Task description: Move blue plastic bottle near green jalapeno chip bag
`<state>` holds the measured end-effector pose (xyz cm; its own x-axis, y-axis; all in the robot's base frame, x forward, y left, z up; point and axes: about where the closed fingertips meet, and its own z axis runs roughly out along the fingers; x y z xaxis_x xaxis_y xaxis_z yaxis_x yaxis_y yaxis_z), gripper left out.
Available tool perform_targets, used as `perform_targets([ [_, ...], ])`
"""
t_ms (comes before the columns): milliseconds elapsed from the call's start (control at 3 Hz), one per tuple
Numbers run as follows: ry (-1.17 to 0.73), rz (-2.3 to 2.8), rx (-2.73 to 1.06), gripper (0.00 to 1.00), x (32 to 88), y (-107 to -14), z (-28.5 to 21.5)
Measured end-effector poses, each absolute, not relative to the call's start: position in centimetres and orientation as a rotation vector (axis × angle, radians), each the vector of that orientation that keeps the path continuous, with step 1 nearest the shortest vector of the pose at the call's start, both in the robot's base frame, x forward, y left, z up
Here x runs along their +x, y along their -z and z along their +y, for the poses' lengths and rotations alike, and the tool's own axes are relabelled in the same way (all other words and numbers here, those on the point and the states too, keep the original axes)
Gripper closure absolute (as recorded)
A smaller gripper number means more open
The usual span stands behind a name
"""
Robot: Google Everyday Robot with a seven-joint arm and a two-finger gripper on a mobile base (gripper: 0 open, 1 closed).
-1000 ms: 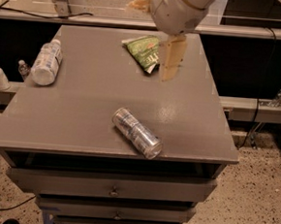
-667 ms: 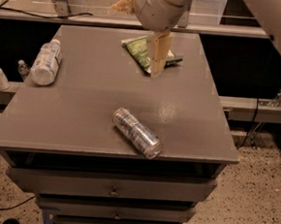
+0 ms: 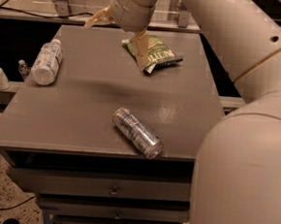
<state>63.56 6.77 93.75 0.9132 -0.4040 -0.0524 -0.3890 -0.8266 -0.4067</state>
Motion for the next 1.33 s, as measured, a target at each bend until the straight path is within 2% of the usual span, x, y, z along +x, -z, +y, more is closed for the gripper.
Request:
perform_targets([
  [333,0.059,0.525,-2.661,0.0,64.0,-93.7,7.4],
  [667,0.169,0.413,-2.697,0.0,63.1,-94.6,9.2],
  [1333,0.591,0.005,-2.776,0.0,63.0,-94.3,14.2],
])
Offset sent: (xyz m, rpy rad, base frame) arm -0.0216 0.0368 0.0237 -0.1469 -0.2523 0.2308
